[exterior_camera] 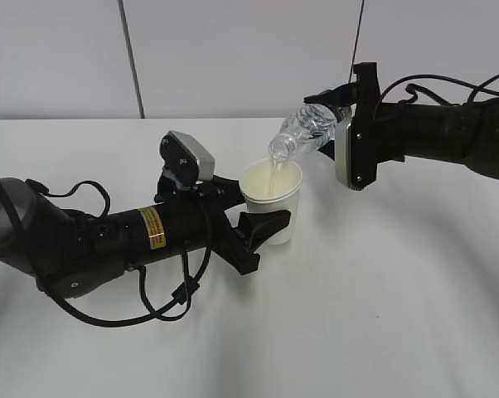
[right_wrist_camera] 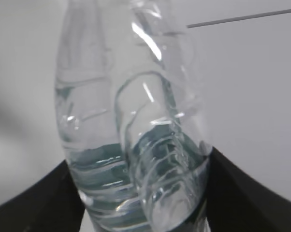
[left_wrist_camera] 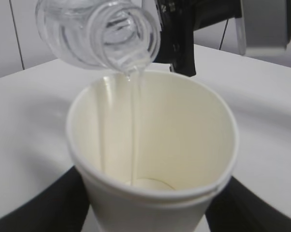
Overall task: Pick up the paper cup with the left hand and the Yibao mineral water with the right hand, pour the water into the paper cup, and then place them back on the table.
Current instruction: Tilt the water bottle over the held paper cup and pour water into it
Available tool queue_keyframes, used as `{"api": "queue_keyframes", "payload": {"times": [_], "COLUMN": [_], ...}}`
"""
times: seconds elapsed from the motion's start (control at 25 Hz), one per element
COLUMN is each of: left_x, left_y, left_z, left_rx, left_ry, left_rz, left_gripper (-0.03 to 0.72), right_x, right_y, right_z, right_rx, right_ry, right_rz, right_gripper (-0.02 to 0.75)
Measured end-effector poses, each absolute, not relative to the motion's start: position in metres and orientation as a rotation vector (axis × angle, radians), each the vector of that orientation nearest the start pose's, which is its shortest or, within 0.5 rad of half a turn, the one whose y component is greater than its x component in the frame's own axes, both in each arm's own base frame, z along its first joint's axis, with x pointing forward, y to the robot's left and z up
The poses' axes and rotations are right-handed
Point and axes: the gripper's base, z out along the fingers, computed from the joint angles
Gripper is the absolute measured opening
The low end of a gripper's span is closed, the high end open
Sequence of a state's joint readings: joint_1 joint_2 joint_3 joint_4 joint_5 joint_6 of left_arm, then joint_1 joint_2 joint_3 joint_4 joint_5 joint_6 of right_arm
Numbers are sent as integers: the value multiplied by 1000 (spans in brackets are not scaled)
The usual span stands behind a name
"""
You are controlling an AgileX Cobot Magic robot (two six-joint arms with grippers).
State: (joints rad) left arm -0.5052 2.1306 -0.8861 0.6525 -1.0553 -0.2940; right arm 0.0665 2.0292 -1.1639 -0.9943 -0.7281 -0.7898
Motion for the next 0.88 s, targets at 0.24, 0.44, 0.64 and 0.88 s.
{"api": "queue_keyframes", "payload": {"times": [0.24, 0.44, 0.64, 0.88], "left_x": [309, 308, 307, 307], "left_y": [-226, -227, -228, -228], "left_z": [105, 105, 105, 105], "left_rx": [893, 896, 899, 899], "left_ry": [1582, 1581, 1580, 1580], "left_rz": [-807, -809, -812, -812], "left_gripper": [433, 433, 433, 433], "right_x": [421, 421, 421, 421], "right_y": [79, 79, 79, 79], "right_z": [175, 175, 175, 175], "right_rx": [-1655, -1659, -1660, -1667], "right_ry": [883, 877, 875, 865], "right_rz": [-552, -558, -560, -569], "right_gripper": [490, 489, 489, 489]}}
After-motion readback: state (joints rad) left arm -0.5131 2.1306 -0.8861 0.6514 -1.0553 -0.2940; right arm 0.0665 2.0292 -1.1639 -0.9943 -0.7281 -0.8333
